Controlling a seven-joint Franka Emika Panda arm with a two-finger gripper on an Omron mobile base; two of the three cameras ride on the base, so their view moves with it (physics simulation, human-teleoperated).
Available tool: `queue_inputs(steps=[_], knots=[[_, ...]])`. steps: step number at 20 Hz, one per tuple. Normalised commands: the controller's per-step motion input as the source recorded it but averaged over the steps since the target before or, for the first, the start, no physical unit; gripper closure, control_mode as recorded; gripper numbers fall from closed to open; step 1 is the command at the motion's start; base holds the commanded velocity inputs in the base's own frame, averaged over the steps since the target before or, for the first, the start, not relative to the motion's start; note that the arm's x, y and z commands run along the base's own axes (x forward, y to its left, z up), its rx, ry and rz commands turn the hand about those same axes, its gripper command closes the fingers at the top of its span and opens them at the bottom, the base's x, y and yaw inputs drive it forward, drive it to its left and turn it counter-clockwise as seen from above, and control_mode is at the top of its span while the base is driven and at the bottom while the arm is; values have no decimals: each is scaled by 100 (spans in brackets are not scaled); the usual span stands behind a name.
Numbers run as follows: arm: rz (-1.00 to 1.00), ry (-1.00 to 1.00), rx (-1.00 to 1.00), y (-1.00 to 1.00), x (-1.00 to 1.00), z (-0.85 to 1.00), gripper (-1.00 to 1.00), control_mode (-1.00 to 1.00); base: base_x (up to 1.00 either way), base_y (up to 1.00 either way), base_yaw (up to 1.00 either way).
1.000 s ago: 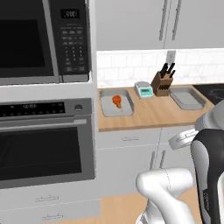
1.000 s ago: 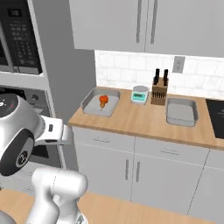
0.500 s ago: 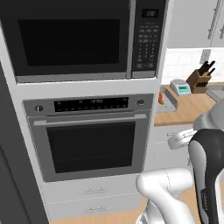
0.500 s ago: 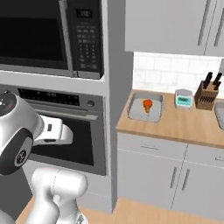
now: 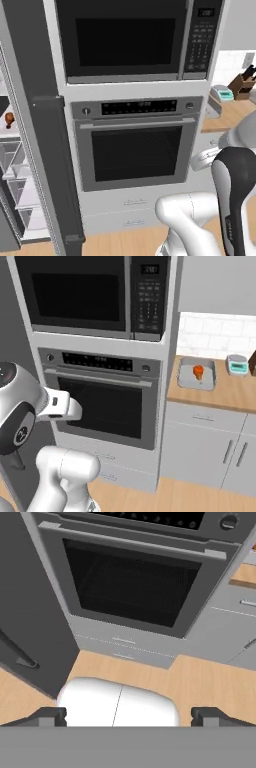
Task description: Place one squash and one chicken drumstick in each tupperware on the nearby counter, to pack two identical lunches.
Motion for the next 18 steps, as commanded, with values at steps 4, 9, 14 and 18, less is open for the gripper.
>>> queue_inputs(steps=[4, 9, 14, 18], knots=[[0, 0, 0, 0, 0, 0, -100, 100, -79, 8, 0], [0, 0, 0, 0, 0, 0, -100, 100, -71, 16, -1], [0, 0, 0, 0, 0, 0, -100, 100, -27, 74, 0], [0, 0, 0, 0, 0, 0, -100, 100, -22, 100, 0]])
